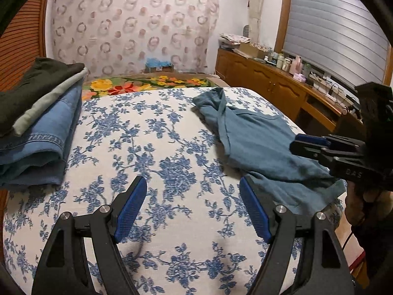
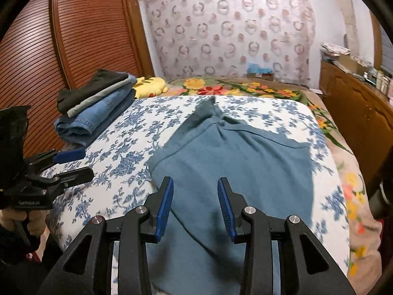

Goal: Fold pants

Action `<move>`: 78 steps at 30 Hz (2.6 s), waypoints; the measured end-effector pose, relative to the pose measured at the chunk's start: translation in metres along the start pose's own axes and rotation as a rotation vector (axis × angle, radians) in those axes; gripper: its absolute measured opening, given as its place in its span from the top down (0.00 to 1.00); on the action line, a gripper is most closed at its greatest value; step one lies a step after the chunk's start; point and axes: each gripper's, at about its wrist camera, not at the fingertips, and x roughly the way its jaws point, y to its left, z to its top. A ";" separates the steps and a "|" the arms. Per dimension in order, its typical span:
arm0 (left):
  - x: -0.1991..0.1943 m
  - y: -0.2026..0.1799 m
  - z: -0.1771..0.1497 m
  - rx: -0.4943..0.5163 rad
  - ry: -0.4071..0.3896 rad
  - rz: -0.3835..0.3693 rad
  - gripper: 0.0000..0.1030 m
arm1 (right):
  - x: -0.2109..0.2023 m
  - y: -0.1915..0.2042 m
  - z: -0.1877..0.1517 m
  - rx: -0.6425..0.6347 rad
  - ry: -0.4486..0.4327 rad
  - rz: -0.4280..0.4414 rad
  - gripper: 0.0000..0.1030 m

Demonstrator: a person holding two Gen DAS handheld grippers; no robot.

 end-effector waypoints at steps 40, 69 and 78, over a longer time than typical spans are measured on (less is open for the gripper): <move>0.009 -0.001 -0.015 -0.003 0.033 -0.002 0.24 | 0.082 0.014 0.046 -0.115 0.102 0.077 0.95; 0.053 -0.049 0.001 0.112 0.141 -0.087 0.24 | 0.074 -0.082 0.058 0.044 0.108 -0.189 0.66; 0.063 -0.059 -0.006 0.133 0.178 -0.091 0.24 | 0.080 -0.087 0.053 0.064 0.157 -0.113 0.65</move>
